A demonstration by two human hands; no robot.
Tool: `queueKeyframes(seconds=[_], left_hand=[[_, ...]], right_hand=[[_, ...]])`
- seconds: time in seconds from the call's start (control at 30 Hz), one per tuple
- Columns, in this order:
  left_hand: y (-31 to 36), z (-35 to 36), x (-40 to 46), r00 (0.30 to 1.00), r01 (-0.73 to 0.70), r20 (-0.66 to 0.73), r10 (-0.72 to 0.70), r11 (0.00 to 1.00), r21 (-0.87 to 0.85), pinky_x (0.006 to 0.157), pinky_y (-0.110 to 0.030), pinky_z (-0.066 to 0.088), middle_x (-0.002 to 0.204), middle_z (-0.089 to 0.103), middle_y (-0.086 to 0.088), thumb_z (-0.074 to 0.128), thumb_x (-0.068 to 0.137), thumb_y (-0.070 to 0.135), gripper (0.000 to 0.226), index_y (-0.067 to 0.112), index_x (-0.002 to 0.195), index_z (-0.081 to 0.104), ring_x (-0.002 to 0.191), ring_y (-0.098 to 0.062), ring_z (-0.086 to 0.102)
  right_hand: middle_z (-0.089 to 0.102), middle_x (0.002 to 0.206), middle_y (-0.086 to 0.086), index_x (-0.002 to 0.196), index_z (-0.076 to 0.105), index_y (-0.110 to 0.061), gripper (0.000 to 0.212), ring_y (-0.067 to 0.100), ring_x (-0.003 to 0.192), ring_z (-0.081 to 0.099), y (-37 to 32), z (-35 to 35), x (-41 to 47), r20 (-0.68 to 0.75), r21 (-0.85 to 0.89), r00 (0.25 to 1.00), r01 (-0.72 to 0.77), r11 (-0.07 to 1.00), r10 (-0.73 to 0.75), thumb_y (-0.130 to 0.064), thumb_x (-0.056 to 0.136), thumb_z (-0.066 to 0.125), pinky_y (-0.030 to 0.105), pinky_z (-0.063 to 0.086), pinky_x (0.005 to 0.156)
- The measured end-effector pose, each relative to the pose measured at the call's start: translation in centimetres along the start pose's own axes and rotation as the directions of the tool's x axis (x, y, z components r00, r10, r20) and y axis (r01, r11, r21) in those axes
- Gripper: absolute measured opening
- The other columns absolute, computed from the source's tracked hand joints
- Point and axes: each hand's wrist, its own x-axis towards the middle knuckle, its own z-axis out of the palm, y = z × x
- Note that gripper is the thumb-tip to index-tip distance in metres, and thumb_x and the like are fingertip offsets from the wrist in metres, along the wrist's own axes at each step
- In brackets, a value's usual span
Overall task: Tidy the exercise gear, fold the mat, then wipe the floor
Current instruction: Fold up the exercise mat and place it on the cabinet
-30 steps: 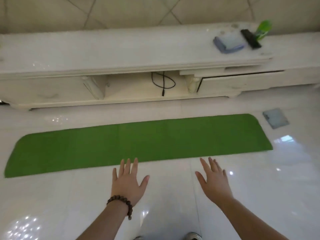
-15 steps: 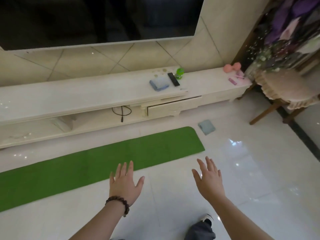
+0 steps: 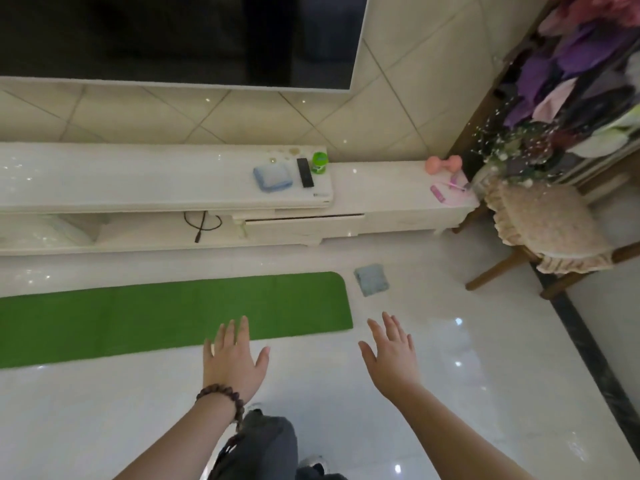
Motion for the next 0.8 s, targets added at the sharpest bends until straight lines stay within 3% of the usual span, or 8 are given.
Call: queueKeyframes(seconds=[0.2, 0.43, 0.8], left_hand=[[4.8, 1.1, 4.9, 0.994, 0.111, -0.022, -0.111, 0.993, -0.039, 0.117, -0.046, 0.016, 0.157, 0.015, -0.009, 0.032, 0.092, 0.055, 0.075, 0.016, 0.151, 0.006, 0.146, -0.025, 0.011], [10.0, 1.3, 13.1, 0.959, 0.283, 0.002, -0.285, 0.951, -0.124, 0.118, -0.047, 0.014, 0.158, 0.01, -0.011, 0.032, 0.093, 0.055, 0.076, 0.017, 0.151, 0.002, 0.146, -0.027, 0.007], [15.5, 0.2, 17.1, 0.835, 0.541, 0.03, -0.55, 0.808, -0.232, 0.118, -0.047, 0.011, 0.158, 0.007, -0.012, 0.03, 0.093, 0.054, 0.078, 0.014, 0.151, -0.001, 0.146, -0.028, 0.003]], right_hand=[[0.001, 0.159, 0.003, 0.148, 0.02, -0.026, 0.054, 0.019, 0.146, -0.004, 2.8, -3.4, 8.9, 0.014, -0.07, 0.992, 0.125, 0.99, -0.125, -0.045, 0.098, 0.03, 0.042, 0.004, 0.119], [-0.004, 0.159, 0.002, 0.149, 0.015, -0.024, 0.055, 0.019, 0.146, -0.011, 4.3, -7.9, 20.4, 0.117, -0.198, 0.963, 0.264, 0.944, -0.244, -0.04, 0.099, 0.028, 0.04, -0.003, 0.118], [-0.004, 0.159, 0.001, 0.15, 0.014, -0.026, 0.053, 0.017, 0.145, -0.011, 1.9, -12.3, 32.6, 0.329, -0.292, 0.826, 0.55, 0.782, -0.458, -0.04, 0.1, 0.026, 0.041, 0.0, 0.119]])
